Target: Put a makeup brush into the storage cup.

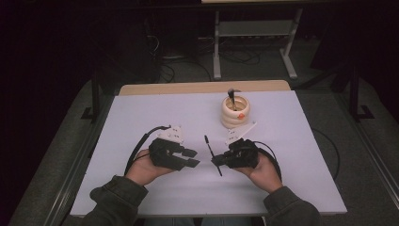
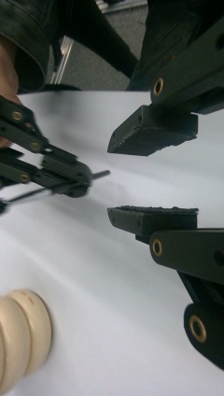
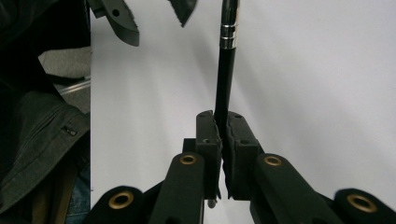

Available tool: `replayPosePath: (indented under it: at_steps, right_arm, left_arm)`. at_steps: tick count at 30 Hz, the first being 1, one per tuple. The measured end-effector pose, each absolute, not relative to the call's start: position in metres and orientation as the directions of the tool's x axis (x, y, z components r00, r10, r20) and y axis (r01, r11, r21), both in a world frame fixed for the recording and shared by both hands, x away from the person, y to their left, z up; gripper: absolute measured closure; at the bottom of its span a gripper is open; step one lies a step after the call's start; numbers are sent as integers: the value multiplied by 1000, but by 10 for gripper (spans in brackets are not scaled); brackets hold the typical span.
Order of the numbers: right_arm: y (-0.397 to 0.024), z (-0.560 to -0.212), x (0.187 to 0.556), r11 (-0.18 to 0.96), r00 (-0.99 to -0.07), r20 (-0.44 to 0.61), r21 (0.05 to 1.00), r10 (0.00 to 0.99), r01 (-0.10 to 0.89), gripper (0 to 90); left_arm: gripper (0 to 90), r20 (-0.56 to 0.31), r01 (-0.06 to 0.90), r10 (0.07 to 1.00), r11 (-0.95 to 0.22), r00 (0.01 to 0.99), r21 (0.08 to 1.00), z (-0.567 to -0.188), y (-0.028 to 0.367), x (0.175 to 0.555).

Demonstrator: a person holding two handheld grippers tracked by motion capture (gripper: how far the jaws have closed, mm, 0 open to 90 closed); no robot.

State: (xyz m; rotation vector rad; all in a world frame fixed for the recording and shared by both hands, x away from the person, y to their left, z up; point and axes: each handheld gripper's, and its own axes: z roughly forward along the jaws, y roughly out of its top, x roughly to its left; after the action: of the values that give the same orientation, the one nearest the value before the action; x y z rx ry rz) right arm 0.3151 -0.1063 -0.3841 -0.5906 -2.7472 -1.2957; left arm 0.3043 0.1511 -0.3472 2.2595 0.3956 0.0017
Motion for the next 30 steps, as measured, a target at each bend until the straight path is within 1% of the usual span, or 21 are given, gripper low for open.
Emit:
replayPosePath:
  at_steps: [2,9,18,30]
  right_arm:
    - [-111,-384,319,563,-919,220,736,327,376,844]
    - [-126,-374,333,541,-905,237,738,353,404,844]
    - [-143,-354,345,521,-896,233,746,379,415,845]
    - [-159,-333,362,513,-882,217,745,418,427,845]
  left_arm:
    - [612,-125,291,301,-608,946,739,-348,153,304]
    - [593,-102,293,335,-589,937,754,-352,166,303]
    - [534,-104,321,384,-558,917,765,-360,181,300]
    - [507,-94,327,414,-539,906,776,-366,193,292]
